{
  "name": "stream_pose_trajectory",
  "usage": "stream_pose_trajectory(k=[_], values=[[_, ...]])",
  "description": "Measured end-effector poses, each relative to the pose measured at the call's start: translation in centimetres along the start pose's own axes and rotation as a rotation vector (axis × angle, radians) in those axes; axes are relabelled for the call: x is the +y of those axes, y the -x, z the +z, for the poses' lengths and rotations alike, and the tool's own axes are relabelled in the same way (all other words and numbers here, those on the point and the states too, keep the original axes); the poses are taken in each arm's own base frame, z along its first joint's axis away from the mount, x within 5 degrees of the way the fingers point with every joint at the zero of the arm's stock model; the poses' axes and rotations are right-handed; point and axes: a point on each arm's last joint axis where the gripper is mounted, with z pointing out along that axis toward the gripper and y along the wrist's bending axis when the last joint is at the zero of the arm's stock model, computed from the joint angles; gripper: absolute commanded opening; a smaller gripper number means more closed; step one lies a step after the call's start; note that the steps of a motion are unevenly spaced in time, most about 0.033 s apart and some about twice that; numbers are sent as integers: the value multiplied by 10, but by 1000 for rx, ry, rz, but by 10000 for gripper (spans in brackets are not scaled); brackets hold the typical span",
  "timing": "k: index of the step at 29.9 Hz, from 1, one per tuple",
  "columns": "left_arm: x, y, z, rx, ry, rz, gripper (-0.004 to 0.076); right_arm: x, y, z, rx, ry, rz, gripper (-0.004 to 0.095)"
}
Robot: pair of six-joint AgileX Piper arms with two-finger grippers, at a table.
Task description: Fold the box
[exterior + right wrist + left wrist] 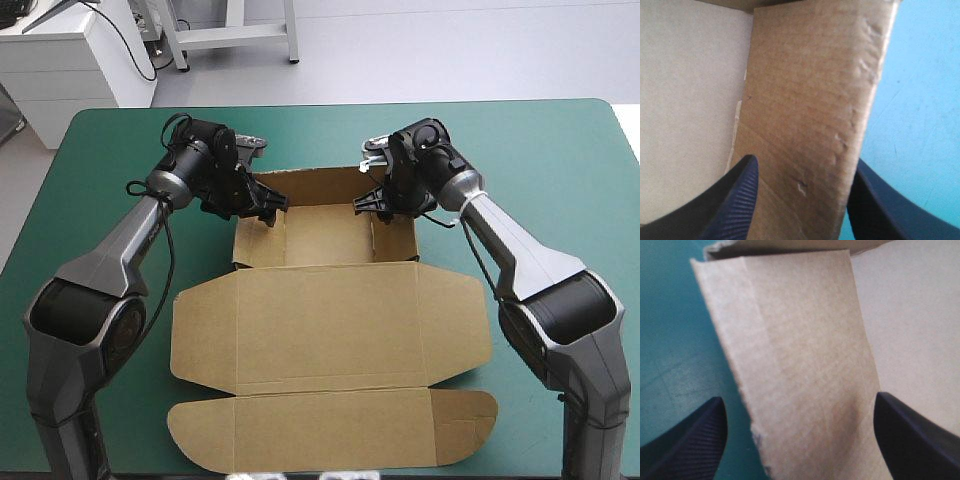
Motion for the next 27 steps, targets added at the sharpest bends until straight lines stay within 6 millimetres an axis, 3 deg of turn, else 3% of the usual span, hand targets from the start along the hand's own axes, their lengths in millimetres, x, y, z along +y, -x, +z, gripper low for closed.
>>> stream_pose_trajectory(k=[5, 8, 11, 17, 21, 24, 27], values=[[-2, 8, -35, -105, -5, -2, 559, -4, 4, -32, -87, -6, 1, 495], [-3, 11, -67, -198, 1, 6, 501, -9, 4, -58, -151, -20, -13, 493], [1, 8, -110, -312, 56, 22, 378, -13, 0, -78, -192, -24, -20, 493], [8, -20, -184, -478, 134, 31, -6, -16, -3, -91, -213, -8, -3, 493], [10, -46, -226, -576, 144, 27, -8, -22, -2, -89, -198, 36, 46, 493], [12, -68, -242, -596, 150, 27, -8, -27, 0, -85, -180, 68, 80, 493], [14, -94, -243, -573, 154, 28, -8, -29, 1, -76, -157, 83, 95, 493]])
